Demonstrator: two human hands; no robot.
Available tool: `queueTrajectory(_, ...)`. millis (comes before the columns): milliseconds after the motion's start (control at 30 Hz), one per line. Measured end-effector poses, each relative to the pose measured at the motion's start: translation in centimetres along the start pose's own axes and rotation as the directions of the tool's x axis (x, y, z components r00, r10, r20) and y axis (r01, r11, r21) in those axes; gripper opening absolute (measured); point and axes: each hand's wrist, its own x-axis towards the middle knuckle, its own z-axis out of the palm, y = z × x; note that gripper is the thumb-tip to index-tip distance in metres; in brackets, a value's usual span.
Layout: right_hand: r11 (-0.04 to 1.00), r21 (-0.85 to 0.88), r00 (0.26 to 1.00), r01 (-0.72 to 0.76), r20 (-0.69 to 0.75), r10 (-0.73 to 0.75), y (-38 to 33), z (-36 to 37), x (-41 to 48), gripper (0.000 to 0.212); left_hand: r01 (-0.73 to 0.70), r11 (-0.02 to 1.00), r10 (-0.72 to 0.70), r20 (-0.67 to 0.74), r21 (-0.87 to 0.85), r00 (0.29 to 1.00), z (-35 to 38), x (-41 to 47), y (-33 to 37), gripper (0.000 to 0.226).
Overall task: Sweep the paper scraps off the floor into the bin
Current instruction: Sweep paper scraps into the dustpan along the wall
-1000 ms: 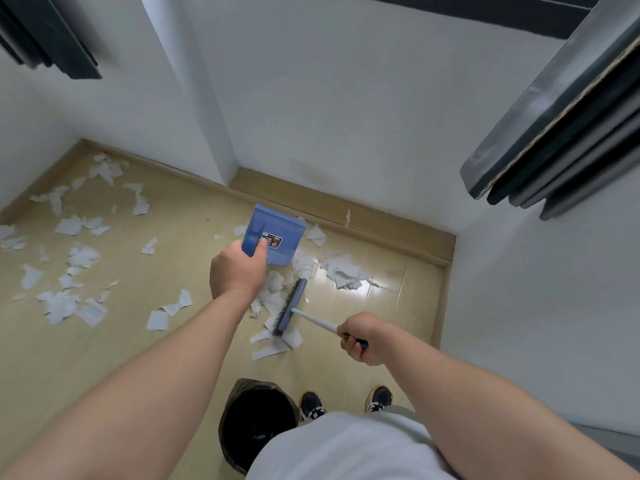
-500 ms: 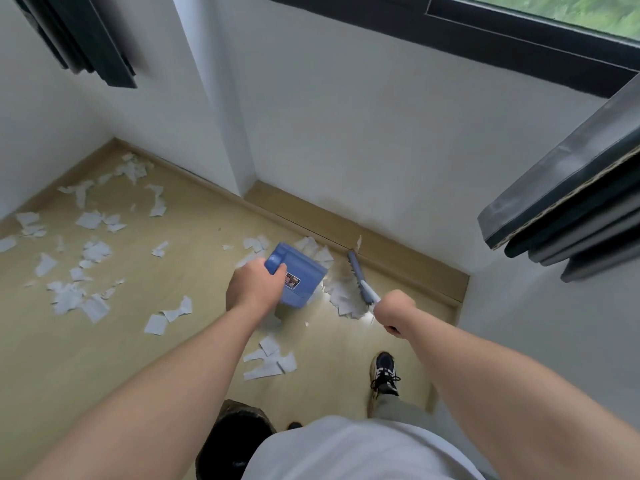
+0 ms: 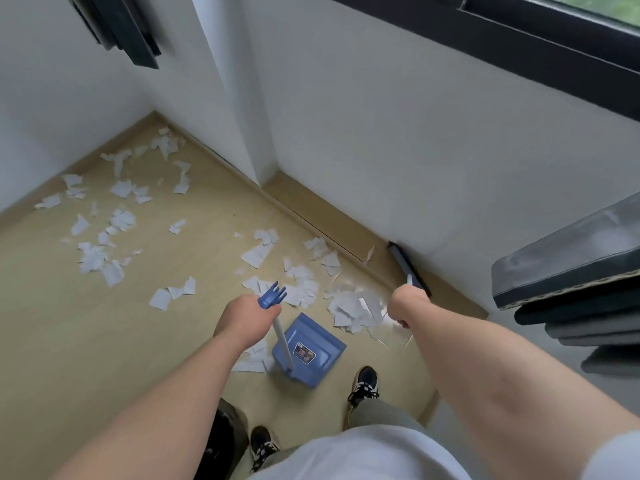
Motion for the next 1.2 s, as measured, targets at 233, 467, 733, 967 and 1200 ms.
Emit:
queueTrajectory(233,0.978,-0.174,0.993,0.119,0.021,-0.117,0.5,2.0,-3.5,0.043,0.054,0.993,-0.048,0.055,-0.108,0.997,1.9,-1.0,-1.3,0.033)
queueTrajectory(467,0.998,-0.058,0.999,0.031,0.005,-0.031,1.5,4.5,-6.6,0.03,-0.007,0.992,0.015,0.065,-0.127,0.998,3.5,-1.8,-4.7,0.037)
queueTrajectory(733,0.999,0.02,0.998,-0.048,-0.035,0.048,1.3,7.3,-9.5,0.01,-0.053,0.993,0.063,0.097,-0.101,0.993,5.1,-2.5,-8.2,0.038)
queueTrajectory(967,0.994,-0.044,0.995,-0.096,-0.024,0.095,1.4,8.6,-9.8,0.02,-0.08,0.993,0.092,0.144,-0.088,0.985,5.8,-2.4,-10.2,0.038)
queueTrajectory(1200,0.99,-0.08,0.993,-0.113,0.036,0.116,0.4,8.2,-7.2,0.051,-0.058,0.994,0.068,0.118,-0.088,0.991,7.7,-1.9,-10.3,0.04)
